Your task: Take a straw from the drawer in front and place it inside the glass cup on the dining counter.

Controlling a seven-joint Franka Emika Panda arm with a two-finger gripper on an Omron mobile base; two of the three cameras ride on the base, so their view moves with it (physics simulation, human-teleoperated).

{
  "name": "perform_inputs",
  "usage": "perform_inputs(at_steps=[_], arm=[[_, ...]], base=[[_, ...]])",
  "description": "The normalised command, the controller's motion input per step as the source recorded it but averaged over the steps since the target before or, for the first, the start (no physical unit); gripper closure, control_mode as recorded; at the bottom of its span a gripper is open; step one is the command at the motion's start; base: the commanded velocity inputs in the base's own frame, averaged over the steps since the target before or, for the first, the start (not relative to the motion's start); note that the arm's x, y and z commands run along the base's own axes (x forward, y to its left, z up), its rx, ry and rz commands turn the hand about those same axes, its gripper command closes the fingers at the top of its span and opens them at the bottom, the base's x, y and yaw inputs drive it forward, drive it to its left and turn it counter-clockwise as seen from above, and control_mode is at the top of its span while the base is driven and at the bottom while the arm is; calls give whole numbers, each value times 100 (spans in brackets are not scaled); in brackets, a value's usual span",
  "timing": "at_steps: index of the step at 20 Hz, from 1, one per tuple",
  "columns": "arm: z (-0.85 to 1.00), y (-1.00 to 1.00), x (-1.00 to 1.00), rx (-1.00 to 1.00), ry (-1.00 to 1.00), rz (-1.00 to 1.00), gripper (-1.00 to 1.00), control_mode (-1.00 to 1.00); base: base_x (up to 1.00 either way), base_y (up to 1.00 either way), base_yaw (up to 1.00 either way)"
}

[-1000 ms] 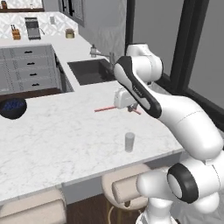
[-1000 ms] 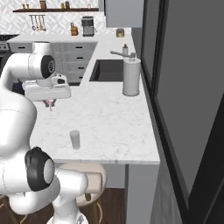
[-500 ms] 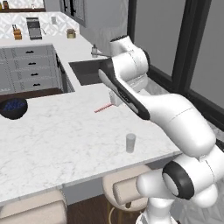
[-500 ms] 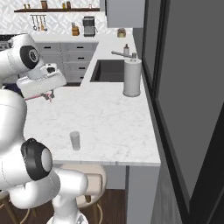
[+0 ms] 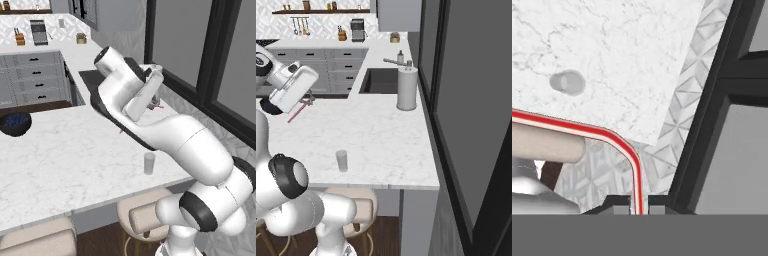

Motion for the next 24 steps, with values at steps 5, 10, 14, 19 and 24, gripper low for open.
perform_inputs(at_steps=[5, 10, 14, 19, 24], arm=[[-15, -9, -21, -44, -4, -4, 100, -100], [-35, -15, -13, -28, -9, -1, 100, -100], [-28, -26, -3, -24, -17, 0, 100, -100], [-32, -9, 0, -20, -19, 0, 100, -100], [-31, -4, 0, -12, -14, 0, 100, -100]], base=[[0, 0, 0], [0, 0, 0], [0, 0, 0], [0, 0, 0], [0, 0, 0]])
